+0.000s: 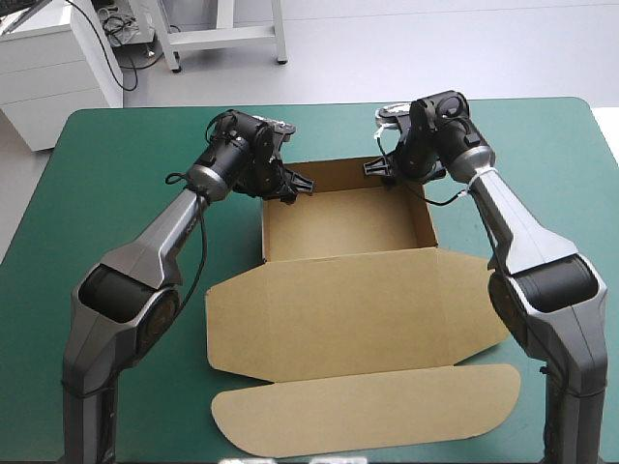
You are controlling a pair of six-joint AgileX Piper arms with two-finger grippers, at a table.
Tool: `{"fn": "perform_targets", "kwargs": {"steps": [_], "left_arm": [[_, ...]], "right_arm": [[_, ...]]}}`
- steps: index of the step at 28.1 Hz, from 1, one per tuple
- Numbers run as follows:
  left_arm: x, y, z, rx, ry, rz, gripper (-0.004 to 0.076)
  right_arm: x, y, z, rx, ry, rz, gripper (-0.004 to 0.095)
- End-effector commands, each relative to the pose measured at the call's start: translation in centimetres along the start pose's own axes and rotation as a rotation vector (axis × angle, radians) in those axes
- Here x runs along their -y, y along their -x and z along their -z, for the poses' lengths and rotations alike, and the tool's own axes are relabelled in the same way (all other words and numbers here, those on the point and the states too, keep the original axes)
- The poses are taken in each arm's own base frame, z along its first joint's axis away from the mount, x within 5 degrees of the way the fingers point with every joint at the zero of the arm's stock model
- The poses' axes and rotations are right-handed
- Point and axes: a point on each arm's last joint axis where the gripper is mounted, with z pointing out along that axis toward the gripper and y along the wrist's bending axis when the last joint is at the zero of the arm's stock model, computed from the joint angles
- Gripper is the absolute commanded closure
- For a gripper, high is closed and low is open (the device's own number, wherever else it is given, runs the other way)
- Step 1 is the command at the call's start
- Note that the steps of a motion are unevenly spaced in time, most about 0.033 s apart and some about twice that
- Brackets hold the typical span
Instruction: Fold the box
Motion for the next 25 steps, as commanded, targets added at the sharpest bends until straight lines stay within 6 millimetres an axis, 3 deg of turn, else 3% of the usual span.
{"fn": "perform_targets", "kwargs": {"steps": [1, 5, 9, 14, 19, 22, 25], "left_arm": [[0.0, 0.0, 4.5, 0.055, -0.012, 0.011, 0.0229], [0.0, -0.1, 5.1, 0.065, -0.021, 0.014, 0.0229], [-0.2, -0.3, 7.5, 0.113, -0.03, 0.003, 0.0229], [-1.0, -1.8, 15.4, 0.276, -0.051, -0.06, 0.0229], [-2.3, -5.0, 24.1, 0.465, -0.065, -0.119, 0.0229], [-3.0, -7.5, 28.1, 0.556, -0.068, -0.147, 0.0229], [-3.8, -10.4, 30.9, 0.607, -0.07, -0.153, 0.023]], "right_arm": [[0.7, 0.3, 4.8, 0.102, -0.022, 0.003, 0.0313], [0.7, 0.3, 5.5, 0.115, -0.024, 0.011, 0.0313], [0.8, 0.1, 7.3, 0.152, -0.028, 0.011, 0.0313], [0.9, -0.5, 10.7, 0.219, -0.022, 0.009, 0.0313], [1.0, -1.0, 13.1, 0.268, -0.02, 0.019, 0.0313], [1.1, -1.3, 14.3, 0.293, -0.018, 0.018, 0.0315], [1.1, -1.4, 14.7, 0.302, -0.017, 0.018, 0.0315]]}}
